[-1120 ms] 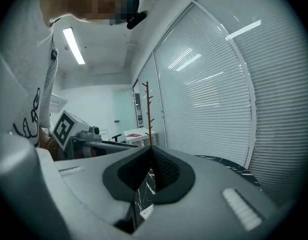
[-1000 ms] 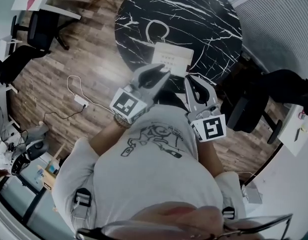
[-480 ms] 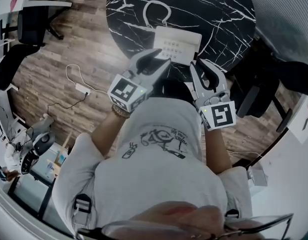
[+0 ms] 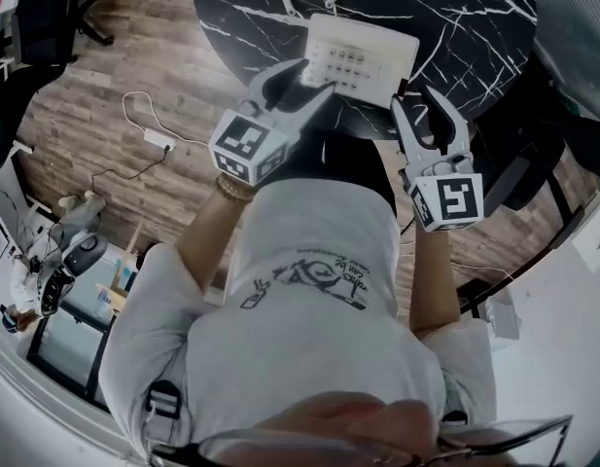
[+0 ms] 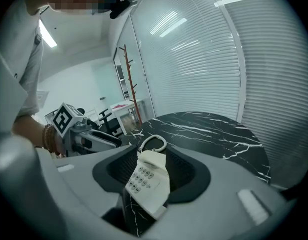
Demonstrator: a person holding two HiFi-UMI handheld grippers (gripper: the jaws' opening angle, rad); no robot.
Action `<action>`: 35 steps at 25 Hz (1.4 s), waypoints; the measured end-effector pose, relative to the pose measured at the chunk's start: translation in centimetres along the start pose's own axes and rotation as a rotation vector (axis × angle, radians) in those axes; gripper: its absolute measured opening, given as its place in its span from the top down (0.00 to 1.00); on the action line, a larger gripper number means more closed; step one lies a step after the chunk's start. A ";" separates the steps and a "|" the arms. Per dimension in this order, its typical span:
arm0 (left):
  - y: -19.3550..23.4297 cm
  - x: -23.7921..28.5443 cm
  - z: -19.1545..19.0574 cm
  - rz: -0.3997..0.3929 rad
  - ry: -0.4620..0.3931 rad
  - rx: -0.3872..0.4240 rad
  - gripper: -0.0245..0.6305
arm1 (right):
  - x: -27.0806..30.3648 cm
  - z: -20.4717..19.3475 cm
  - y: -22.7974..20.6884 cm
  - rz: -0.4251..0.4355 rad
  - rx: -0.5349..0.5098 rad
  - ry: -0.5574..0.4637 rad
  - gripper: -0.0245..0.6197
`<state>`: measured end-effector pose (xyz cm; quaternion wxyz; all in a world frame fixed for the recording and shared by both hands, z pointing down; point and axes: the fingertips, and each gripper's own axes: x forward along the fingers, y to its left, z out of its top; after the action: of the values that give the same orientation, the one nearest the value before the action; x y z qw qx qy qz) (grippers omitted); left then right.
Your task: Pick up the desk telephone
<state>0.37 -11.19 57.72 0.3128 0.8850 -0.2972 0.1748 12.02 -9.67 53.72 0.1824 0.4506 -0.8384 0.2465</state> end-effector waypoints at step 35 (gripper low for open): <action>7.2 7.3 -11.3 -0.057 0.157 -0.260 0.39 | 8.3 -14.9 -4.4 -0.042 0.218 0.169 0.46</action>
<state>-0.01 -11.30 72.94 0.4518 0.8288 -0.2666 0.1947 12.64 -8.64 71.27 0.2075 0.4628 -0.7788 0.3691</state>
